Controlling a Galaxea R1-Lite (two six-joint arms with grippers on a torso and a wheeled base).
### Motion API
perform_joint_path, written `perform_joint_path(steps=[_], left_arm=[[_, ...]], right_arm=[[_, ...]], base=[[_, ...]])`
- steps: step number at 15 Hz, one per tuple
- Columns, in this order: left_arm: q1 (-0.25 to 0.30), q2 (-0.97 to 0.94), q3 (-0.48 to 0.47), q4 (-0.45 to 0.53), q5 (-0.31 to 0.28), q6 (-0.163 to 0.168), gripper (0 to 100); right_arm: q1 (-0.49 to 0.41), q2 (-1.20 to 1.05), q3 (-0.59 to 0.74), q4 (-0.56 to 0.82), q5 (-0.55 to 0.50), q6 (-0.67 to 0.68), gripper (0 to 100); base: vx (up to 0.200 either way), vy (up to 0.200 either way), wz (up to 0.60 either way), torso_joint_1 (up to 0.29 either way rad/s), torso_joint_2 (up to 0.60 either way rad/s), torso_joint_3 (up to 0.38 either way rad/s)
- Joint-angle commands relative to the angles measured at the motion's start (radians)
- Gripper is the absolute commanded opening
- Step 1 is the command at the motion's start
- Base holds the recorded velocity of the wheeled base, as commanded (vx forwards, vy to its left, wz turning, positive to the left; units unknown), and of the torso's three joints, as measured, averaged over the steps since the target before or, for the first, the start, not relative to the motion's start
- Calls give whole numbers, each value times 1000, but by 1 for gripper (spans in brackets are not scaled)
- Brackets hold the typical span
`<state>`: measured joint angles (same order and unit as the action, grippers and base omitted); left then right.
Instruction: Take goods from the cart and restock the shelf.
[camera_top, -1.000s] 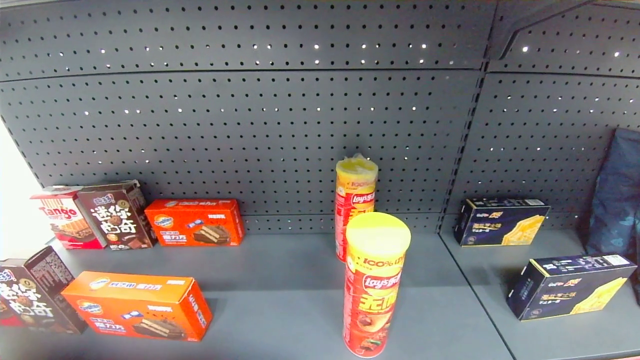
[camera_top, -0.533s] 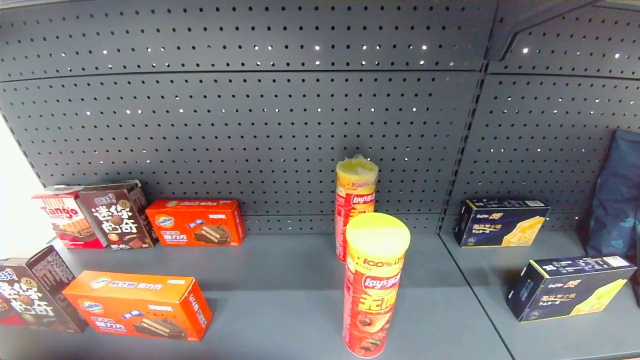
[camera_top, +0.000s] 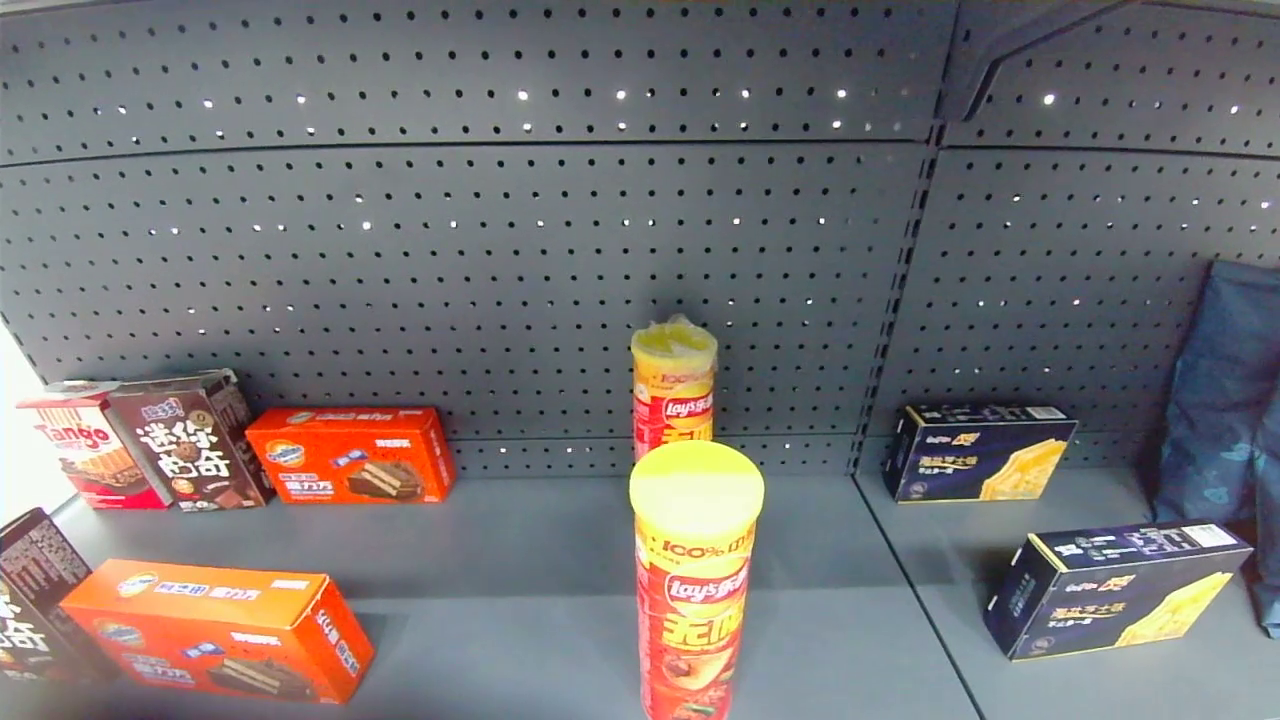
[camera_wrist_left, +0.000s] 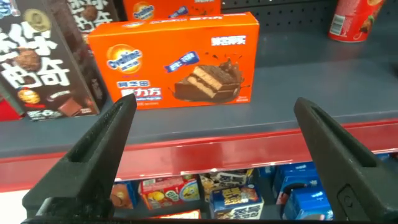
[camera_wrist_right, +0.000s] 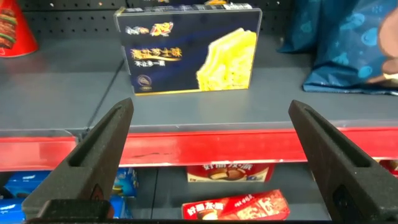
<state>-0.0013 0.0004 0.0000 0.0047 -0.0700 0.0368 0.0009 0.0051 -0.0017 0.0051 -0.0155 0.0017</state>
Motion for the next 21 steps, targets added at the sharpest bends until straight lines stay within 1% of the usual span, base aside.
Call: perform_joint_path(steps=[1,5,6,13,15,16,17,21], left_arm=[[0,0,0,0,1,0,100],[0,0,0,0,-1,0,100],[0,0,0,1,-1,0,100],[0,0,0,0,-1,0,100],[0,0,0,0,-1,5,100],[0,0,0,1,-1,5,100],[0,0,0,0,-1,0,100],[0,0,0,1,-1,0,100]], right_arm=[[-1,1,0,-1,0,0,100],[-1,1,0,-1,2,0,100],[-2,1,0,-1,2,1,100],[-1,1,0,-1,2,1,100],[-1,1,0,-1,2,1,100],[-1,1,0,-1,2,1,100],[-1,1,0,-1,2,1,100],[-1,1,0,-1,2,1,100]], base=[[0,0,0,0,0,0],[0,0,0,0,0,0],[0,0,600,2,2,2],[0,0,0,0,0,0],[0,0,0,0,0,0],[-200,0,0,2,-2,7],[0,0,0,0,0,0],[0,0,0,0,0,0]])
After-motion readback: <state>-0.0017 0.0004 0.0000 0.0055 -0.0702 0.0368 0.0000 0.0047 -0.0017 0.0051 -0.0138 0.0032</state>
